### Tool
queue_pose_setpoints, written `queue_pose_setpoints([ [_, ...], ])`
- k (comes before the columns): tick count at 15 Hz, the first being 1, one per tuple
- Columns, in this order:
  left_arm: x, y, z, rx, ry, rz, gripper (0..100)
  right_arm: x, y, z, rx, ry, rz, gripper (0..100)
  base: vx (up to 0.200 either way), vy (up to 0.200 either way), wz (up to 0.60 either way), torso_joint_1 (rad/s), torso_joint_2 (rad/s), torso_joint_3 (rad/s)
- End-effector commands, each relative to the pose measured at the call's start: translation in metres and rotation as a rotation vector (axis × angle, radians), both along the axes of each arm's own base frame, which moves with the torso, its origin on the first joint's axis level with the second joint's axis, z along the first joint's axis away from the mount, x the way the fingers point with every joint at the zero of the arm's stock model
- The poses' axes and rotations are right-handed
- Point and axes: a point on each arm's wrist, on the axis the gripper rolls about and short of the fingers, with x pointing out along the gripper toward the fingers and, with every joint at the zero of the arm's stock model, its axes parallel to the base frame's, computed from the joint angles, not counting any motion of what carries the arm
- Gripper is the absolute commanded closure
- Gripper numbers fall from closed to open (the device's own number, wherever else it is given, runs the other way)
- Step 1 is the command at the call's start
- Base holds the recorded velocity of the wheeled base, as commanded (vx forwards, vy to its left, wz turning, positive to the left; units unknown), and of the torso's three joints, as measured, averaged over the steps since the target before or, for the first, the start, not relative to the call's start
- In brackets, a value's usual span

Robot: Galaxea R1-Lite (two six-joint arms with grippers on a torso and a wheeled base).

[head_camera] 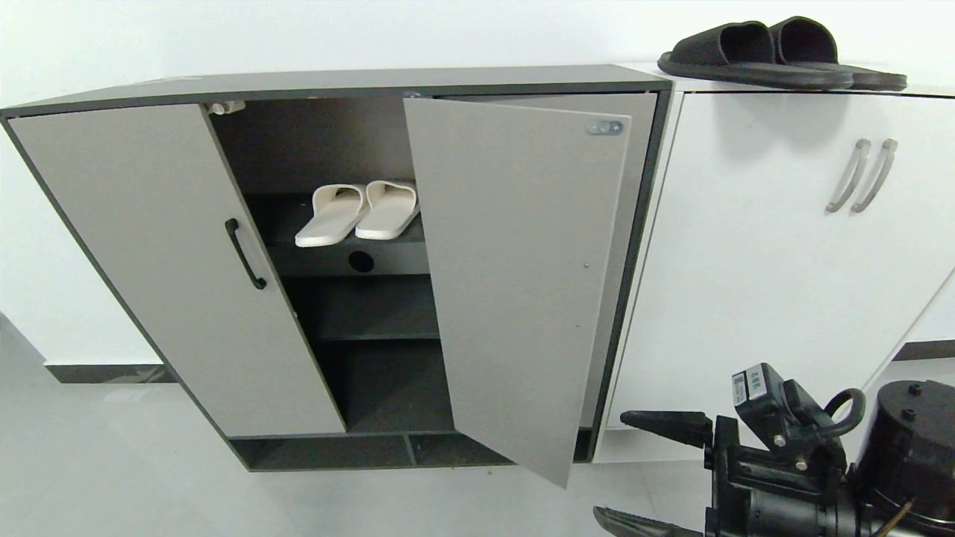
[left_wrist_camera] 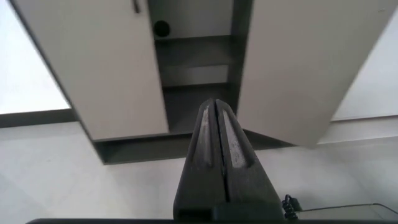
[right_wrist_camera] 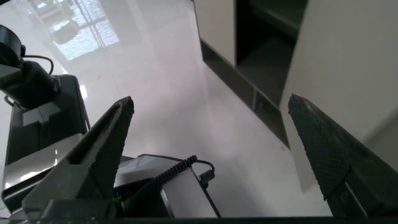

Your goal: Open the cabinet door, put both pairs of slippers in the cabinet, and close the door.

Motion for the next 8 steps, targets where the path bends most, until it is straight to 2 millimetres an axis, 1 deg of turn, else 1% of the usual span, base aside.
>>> queue_pose_setpoints([
  [1, 0.0001, 0.0, 0.0, 0.0, 0.002, -0.001, 100, 0.0012, 0.0013, -0.0039, -0.009, 0.01, 0.001, 0, 0.0, -0.2, 0.0, 0.007, 0.0, -0.002],
  [8, 0.0001, 0.0, 0.0, 0.0, 0.002, 0.001, 100, 0.0027, 0.0026, -0.0081, -0.01, 0.012, 0.001, 0, 0.0, -0.2, 0.0, 0.002, 0.0, 0.002],
])
